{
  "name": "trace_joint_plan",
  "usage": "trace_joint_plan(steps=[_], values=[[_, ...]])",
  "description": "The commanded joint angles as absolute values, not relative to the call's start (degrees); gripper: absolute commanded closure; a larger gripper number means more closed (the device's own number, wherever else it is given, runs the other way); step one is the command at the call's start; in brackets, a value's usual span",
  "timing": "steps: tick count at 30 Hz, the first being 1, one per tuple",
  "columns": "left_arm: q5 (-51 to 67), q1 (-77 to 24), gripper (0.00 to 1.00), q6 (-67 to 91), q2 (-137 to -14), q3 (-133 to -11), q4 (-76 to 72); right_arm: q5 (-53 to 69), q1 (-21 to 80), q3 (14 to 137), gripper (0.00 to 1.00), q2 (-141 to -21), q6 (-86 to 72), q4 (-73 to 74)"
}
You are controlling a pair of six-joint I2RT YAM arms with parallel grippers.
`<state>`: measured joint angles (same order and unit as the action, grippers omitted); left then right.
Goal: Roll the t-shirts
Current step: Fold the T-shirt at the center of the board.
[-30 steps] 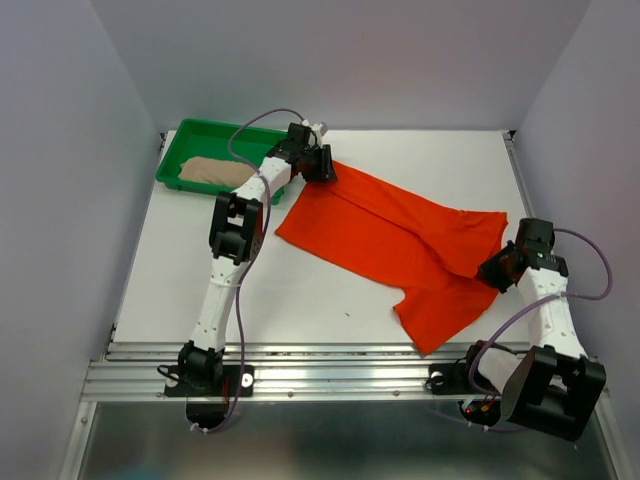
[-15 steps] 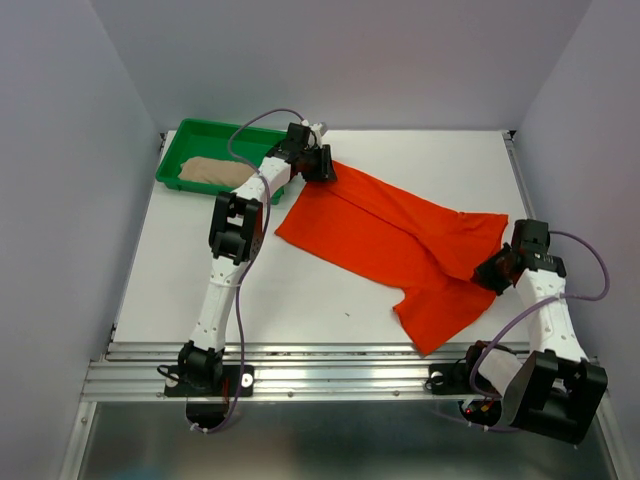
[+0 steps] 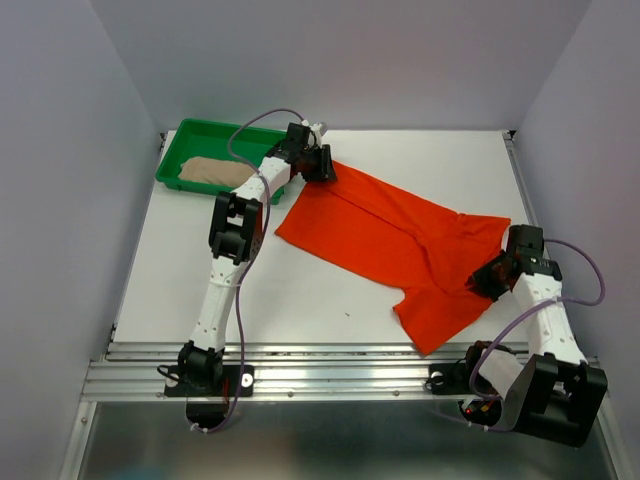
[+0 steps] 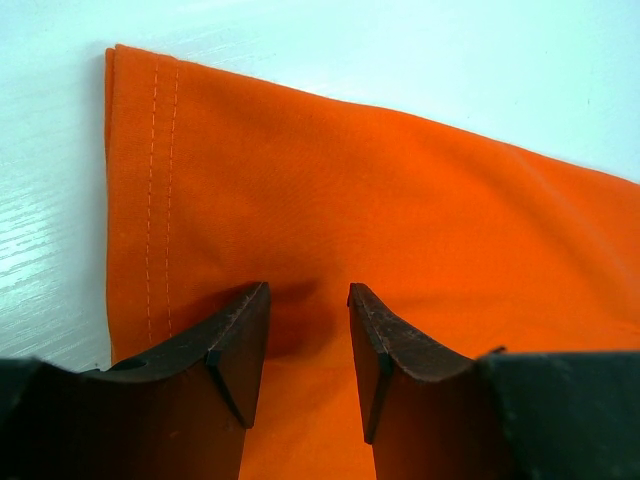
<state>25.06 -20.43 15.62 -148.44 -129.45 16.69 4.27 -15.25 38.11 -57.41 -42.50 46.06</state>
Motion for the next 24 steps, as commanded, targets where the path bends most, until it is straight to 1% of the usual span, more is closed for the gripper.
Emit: trace_joint_plan(steps=[1,7,8,11,12,16,17,24], values=[[24.8,-19.9,0.51,15.3,-149.9,-131.2,18.4,0.5,-14.8,39.6,0.75,-57.0,-42.8,46.6],[24.9,-20.0,0.51,15.3,-149.7,-131.2,18.4,-3.7,-14.2,45.2,0.74,-59.8,-40.2,44.7],[24.8,-19.9,0.51,15.3,-149.7,-131.2,18.4,-5.7,-14.2,47.0,0.72,-60.5,-39.6,44.1],[24.8,-19.9,0.51,15.2,-149.3,-131.2,18.5,-11.9,-14.2,50.6,0.62,-65.1,-39.6,39.8],[24.8,-19.9,0.51,15.2,-149.2,-131.2,18.5,-12.9,-14.2,52.1,0.62,-67.1,-39.4,38.6],[24.7,-19.9,0.51,15.0,-147.6,-131.4,18.7,-14.8,-14.2,61.3,0.62,-82.7,-36.7,34.9],[24.8,-19.9,0.51,15.0,-146.8,-131.6,18.7,-15.3,-14.2,64.8,0.62,-84.8,-36.2,34.0],[27.2,-19.8,0.5,16.6,-145.1,-132.4,16.4,-15.7,-15.3,75.8,0.63,-99.0,-35.7,31.2]])
